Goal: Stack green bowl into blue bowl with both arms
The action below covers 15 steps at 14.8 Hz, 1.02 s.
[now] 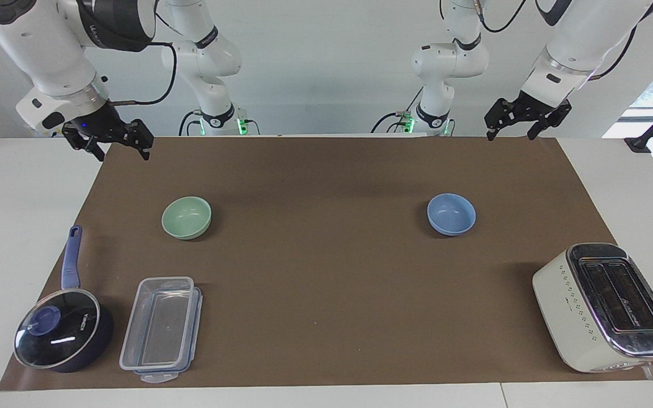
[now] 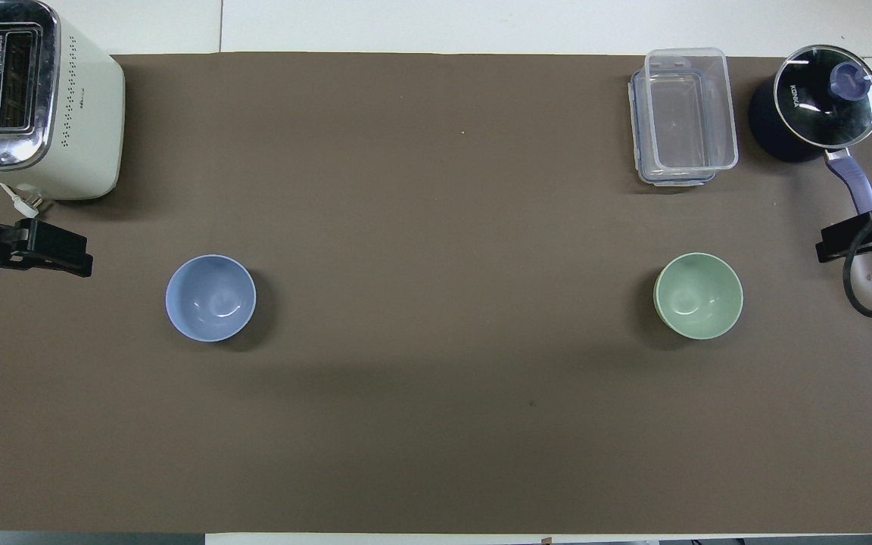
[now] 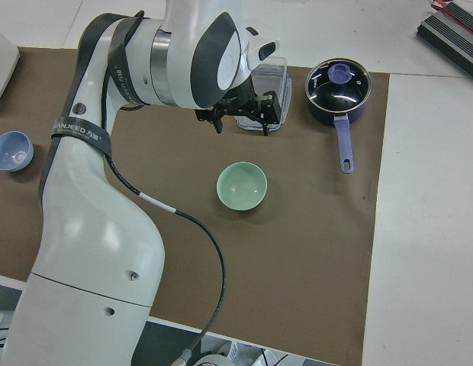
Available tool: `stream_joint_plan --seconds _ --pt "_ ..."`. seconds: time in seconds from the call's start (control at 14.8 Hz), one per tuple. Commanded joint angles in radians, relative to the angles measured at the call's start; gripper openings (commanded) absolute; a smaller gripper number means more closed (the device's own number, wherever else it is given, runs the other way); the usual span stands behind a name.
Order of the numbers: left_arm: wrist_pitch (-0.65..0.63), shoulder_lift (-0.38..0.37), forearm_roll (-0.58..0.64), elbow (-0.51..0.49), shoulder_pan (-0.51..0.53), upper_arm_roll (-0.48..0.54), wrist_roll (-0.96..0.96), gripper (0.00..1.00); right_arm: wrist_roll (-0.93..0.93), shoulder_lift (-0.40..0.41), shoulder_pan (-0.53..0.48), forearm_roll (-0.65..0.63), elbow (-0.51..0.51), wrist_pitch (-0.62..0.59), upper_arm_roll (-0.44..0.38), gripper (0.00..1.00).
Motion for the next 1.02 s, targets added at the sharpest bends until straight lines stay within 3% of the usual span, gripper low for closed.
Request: stream_joint_plan --seconds 0.0,0.34,0.54,0.61,0.74,0.95 --pt "0.017 -0.027 -0.009 -0.047 -0.002 0.0 -0.001 1.0 0.008 -0.012 -0.009 0.0 -0.019 0.013 0.005 1.0" --pt "0.013 -0.03 -0.009 -0.049 -0.002 0.0 0.002 1.0 0.005 -0.034 -0.013 0.0 -0.071 0.059 0.005 1.0" --pt "0.014 -0.03 -0.009 -0.049 -0.002 -0.002 0.001 1.0 -0.085 -0.116 -0.105 0.014 -0.343 0.35 0.004 1.0" --pt "0.014 -0.03 -0.009 -0.049 -0.003 0.0 -0.001 1.0 -0.156 -0.111 -0.141 0.041 -0.399 0.411 0.003 1.0" --pt "0.016 -0.03 -0.009 -0.049 -0.002 -0.002 -0.001 1.0 -0.178 -0.04 -0.178 0.083 -0.416 0.465 0.003 1.0" --pt "0.054 -0.048 -0.009 -0.092 0.006 0.0 -0.001 1.0 -0.178 -0.015 -0.17 0.161 -0.506 0.559 0.003 1.0"
